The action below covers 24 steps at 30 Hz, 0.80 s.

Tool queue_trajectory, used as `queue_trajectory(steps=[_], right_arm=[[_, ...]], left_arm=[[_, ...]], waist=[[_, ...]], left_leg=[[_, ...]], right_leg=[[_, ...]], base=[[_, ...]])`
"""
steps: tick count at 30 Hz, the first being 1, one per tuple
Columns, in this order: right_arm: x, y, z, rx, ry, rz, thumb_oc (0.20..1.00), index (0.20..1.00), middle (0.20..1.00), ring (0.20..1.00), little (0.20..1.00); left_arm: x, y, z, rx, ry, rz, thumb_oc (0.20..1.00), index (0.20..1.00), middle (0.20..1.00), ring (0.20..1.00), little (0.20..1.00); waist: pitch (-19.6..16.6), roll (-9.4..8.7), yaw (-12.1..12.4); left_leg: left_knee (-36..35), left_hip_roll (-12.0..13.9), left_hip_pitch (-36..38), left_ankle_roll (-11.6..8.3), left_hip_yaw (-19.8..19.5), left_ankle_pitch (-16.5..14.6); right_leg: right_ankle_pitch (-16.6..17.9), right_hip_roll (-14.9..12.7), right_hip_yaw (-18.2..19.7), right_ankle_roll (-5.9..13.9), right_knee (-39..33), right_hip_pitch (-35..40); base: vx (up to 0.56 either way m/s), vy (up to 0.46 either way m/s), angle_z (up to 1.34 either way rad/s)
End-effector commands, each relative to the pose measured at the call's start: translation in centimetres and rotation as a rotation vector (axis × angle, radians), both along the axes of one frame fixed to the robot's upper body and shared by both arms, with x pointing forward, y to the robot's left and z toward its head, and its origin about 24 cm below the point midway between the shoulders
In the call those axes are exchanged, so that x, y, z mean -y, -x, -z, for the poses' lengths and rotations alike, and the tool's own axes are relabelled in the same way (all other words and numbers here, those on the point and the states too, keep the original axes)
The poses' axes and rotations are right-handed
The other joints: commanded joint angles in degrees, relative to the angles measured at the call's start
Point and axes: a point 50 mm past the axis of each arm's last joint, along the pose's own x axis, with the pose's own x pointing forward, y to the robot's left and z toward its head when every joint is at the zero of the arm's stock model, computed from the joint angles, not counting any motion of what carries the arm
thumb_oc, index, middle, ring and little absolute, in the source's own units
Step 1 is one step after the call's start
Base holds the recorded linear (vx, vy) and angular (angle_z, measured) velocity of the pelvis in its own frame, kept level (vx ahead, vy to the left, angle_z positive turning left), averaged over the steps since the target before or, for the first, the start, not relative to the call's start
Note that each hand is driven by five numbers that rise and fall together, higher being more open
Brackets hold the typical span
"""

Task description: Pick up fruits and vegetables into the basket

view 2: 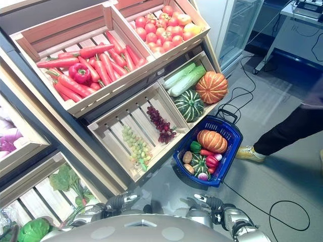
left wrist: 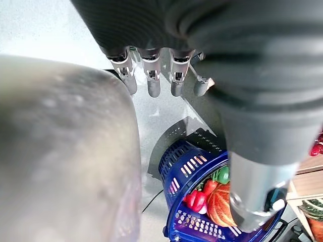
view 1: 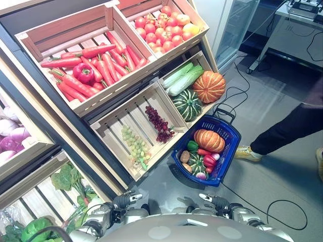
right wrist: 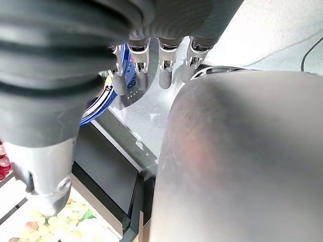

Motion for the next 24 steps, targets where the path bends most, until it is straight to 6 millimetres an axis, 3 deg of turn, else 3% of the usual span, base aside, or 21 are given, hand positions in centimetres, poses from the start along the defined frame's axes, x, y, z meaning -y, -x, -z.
queue_trajectory(steps=[1,13,20,24], right_arm=[[-0.5,-1.2,-0.1,0.001,-0.037,0.004,1.000,1.000,1.000,1.000,1.000],[-0.3,-1.8,-0.4,0.035,-0.025,-0.009,1.000,1.000,1.000,1.000,1.000],[0.1,-2.5,-0.7,0.082,-0.001,-0.013,1.000,1.000,1.000,1.000,1.000],[0.8,-3.6,-1.3,0.170,0.018,0.013,1.000,1.000,1.000,1.000,1.000]], left_arm=[[1.1,-2.2,-0.3,0.049,0.014,0.007,1.000,1.000,1.000,1.000,1.000],[1.3,-4.4,-1.4,0.225,-0.020,0.099,1.000,1.000,1.000,1.000,1.000],[1.2,-8.0,-3.8,0.499,-0.141,0.101,1.000,1.000,1.000,1.000,1.000],[0.8,-11.2,-6.8,0.743,-0.299,0.157,1.000,1.000,1.000,1.000,1.000]], waist=[[1.97,-1.11,0.32],[2.32,-1.00,0.09],[2.98,-0.59,-0.26],[3.59,0.00,-0.45]], left_leg=[[1.81,-4.93,0.73,4.01,3.14,-7.71],[1.79,-4.78,0.61,3.87,3.14,-7.67],[2.08,-4.63,0.17,3.71,3.07,-7.60],[2.54,-4.45,-0.42,3.51,3.03,-7.55]], right_leg=[[-4.76,0.77,2.38,1.40,4.98,-1.51],[-4.71,0.88,2.74,1.58,5.16,-1.85],[-4.62,0.76,2.93,1.67,5.52,-2.45],[-4.45,0.46,2.69,1.77,5.65,-3.03]], base=[[0.00,0.000,0.00],[0.00,0.000,0.00],[0.00,0.000,0.00],[0.04,0.002,0.00]])
